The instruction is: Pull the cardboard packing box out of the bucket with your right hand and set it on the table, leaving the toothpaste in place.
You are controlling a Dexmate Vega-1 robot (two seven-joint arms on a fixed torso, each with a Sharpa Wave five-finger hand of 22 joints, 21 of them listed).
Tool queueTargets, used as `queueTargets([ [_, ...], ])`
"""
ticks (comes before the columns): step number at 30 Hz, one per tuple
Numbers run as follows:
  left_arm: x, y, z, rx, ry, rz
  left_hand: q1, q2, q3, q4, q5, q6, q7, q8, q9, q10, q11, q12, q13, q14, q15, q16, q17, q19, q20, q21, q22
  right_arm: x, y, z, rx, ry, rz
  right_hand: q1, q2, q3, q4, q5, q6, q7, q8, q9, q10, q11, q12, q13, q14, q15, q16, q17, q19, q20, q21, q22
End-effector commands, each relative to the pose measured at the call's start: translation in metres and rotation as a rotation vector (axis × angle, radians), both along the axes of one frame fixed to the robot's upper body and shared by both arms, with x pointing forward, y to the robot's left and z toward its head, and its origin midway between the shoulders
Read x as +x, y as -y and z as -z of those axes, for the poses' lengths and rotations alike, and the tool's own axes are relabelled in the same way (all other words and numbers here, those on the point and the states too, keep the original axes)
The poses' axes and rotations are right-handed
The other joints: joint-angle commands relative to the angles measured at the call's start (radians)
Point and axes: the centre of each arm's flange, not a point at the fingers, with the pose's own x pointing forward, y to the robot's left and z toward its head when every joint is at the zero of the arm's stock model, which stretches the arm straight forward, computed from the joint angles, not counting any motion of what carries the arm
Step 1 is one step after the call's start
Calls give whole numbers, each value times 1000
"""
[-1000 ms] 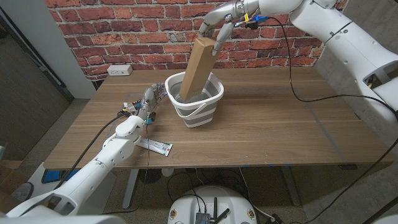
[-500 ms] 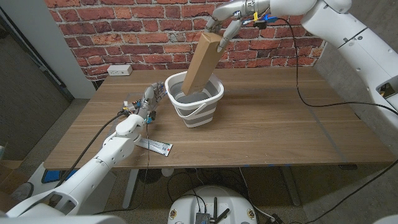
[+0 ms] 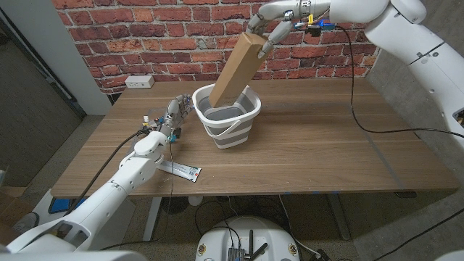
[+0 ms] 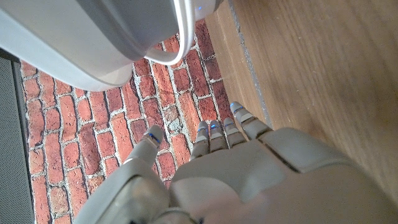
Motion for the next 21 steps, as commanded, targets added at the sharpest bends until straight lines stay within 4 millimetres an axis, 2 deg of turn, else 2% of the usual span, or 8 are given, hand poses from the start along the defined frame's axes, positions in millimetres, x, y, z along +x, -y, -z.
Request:
queueTargets([
  [1, 0, 2, 1, 5, -20, 5, -6, 60, 7, 0, 0, 10, 0, 3, 4, 6, 5, -1, 1, 6, 5, 0, 3, 7, -34, 0, 4, 9, 32, 7, 179, -116, -102, 117, 124, 2, 11, 9, 167, -47, 28, 8, 91, -74, 0, 6, 16, -161, 0, 3, 10, -122, 9, 6],
  [21, 1, 7, 6, 6, -47, 10, -7, 60, 8, 1, -1, 11, 0, 2, 4, 6, 5, -1, 1, 5, 7, -1, 3, 7, -34, 0, 4, 35, 66, 17, 363, -236, -216, 118, 130, -2, 11, 17, 173, -32, 23, 9, 98, -62, -5, 5, 38, -160, 1, 8, 24, -118, 14, 7],
])
